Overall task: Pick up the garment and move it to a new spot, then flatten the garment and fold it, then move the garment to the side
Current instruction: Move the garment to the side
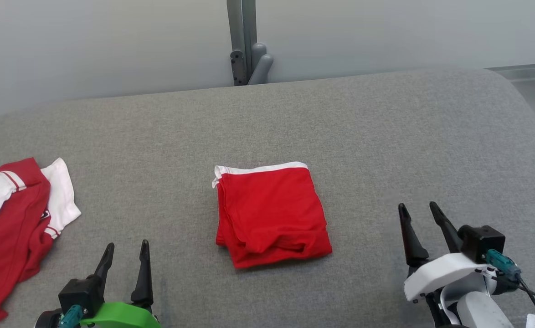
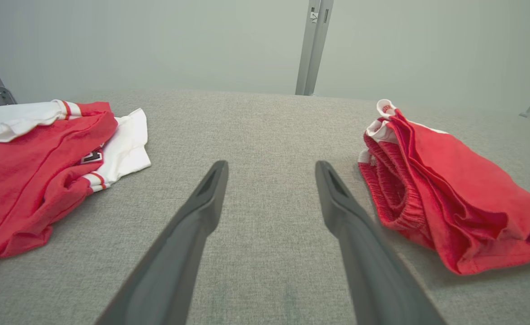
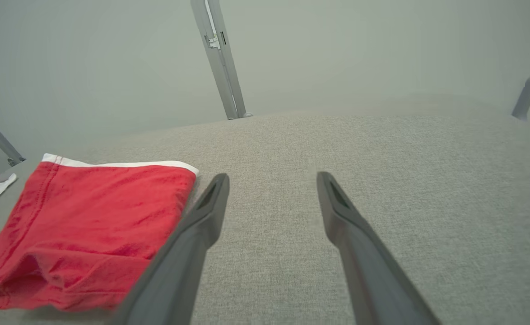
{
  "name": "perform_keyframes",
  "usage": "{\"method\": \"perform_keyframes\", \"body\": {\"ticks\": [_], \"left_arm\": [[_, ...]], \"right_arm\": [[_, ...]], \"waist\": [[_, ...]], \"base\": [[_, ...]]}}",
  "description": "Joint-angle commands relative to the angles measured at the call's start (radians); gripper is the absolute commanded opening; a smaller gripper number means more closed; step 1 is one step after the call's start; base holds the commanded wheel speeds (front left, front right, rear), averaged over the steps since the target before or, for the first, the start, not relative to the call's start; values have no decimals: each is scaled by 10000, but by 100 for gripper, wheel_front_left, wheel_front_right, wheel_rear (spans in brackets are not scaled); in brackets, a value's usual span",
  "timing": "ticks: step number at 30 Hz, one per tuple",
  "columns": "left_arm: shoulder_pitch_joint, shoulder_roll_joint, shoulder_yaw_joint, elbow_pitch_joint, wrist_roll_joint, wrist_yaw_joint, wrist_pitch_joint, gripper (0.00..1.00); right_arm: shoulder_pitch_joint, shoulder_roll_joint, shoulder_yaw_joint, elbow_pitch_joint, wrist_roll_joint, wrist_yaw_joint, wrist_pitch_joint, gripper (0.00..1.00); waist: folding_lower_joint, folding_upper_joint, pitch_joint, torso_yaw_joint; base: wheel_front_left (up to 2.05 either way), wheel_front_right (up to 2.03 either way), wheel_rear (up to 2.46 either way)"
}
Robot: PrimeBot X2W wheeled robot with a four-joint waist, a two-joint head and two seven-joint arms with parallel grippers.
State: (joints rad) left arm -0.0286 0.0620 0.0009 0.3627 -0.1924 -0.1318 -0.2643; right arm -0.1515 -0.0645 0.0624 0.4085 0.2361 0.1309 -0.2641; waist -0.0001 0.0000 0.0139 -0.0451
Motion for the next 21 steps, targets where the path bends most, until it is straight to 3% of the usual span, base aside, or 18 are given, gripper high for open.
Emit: {"method": "perform_keyframes", "body": {"ticks": [1, 21], "left_arm": [[186, 0, 74, 1, 52, 25, 1, 100], [544, -103, 240, -206, 372, 25, 1, 100]], "right_arm": [[170, 41, -122, -84, -26, -4, -4, 100], [395, 126, -45, -15, -76, -2, -4, 100]], "waist": [[1, 0, -95, -33], [1, 0, -126, 227]], "base": [[0, 0, 0], [0, 0, 0]]}}
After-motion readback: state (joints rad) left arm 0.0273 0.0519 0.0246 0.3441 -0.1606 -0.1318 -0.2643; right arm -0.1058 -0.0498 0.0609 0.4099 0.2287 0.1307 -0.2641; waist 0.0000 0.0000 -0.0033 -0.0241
